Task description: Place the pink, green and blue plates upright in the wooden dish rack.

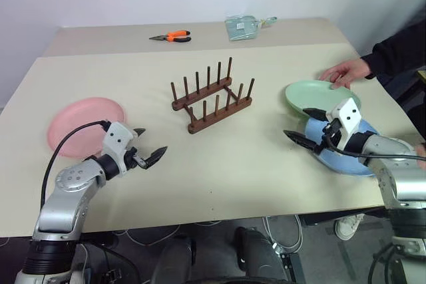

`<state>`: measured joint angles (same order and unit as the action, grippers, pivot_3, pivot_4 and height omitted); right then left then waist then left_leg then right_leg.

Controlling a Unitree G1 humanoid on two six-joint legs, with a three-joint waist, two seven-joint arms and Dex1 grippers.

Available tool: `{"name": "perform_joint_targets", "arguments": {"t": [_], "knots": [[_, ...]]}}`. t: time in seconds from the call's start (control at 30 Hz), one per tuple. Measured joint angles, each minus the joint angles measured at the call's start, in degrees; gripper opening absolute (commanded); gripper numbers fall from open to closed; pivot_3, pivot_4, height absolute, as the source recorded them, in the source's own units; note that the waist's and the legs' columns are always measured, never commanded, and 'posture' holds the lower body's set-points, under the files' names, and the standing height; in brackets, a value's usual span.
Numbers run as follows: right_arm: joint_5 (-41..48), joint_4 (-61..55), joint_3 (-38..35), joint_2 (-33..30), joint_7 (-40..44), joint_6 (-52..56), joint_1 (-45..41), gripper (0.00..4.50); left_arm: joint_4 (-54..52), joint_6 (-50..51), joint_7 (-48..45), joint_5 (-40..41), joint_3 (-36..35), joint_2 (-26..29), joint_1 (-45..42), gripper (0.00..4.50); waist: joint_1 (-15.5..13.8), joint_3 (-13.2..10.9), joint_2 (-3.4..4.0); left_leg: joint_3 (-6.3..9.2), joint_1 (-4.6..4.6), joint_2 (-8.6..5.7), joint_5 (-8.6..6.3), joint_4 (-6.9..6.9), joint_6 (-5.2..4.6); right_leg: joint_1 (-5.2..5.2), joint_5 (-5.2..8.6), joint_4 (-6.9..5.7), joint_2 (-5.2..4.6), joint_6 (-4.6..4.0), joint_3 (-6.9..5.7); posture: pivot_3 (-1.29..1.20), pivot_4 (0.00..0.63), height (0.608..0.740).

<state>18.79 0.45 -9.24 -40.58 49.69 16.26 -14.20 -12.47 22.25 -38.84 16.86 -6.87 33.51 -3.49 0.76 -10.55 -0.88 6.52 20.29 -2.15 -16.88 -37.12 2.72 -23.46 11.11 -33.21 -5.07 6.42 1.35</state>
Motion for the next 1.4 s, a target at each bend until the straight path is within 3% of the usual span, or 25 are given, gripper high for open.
{"name": "perform_joint_targets", "arguments": {"t": [0.43,0.7,1.07,1.2,1.4], "knots": [[-0.5,-2.5,4.7,3.3,-1.3,0.1,-3.5,4.47,0.1,0.9,0.2,-0.1,2.2,-0.5,-2.2,4.5,-0.1,0.0,-0.01,0.01,0.01,0.0,0.0,0.0,0.0,-0.01,0.0,0.0,0.01,0.0,0.0,0.0,0.15,0.74],[2.8,-9.3,8.3,4.5,0.6,6.0,0.2,4.47,3.3,-0.3,0.1,-1.1,3.8,-1.9,-4.6,4.5,0.0,0.0,-0.01,0.02,0.02,0.0,0.0,-0.01,0.0,-0.01,-0.01,0.0,0.01,0.0,0.0,0.0,0.15,0.74],[1.6,-10.3,8.2,4.5,-1.1,4.6,1.0,4.47,4.9,-0.8,-1.2,-1.6,5.0,-2.2,-5.8,4.5,-0.1,0.0,-0.03,0.02,0.02,0.0,0.0,-0.02,0.0,0.0,0.0,0.0,0.01,0.02,-0.01,0.0,0.15,0.74],[0.7,-10.1,8.4,4.7,-1.5,3.6,1.0,4.47,11.6,-2.9,-4.1,-3.5,9.7,-3.4,-10.6,4.5,-0.4,0.0,-0.03,0.03,0.03,-0.02,0.01,-0.07,0.0,0.02,-0.01,-0.01,0.01,0.01,-0.02,0.0,0.15,0.74],[-0.2,-9.9,8.2,5.3,-2.7,1.7,1.4,4.47,32.2,-10.3,-4.9,-9.0,15.3,-9.9,-26.0,4.5,-0.3,0.1,-0.08,0.04,0.02,-0.05,0.01,-0.08,0.01,0.03,-0.12,0.01,0.01,0.2,-0.02,0.0,0.15,0.74]]}}
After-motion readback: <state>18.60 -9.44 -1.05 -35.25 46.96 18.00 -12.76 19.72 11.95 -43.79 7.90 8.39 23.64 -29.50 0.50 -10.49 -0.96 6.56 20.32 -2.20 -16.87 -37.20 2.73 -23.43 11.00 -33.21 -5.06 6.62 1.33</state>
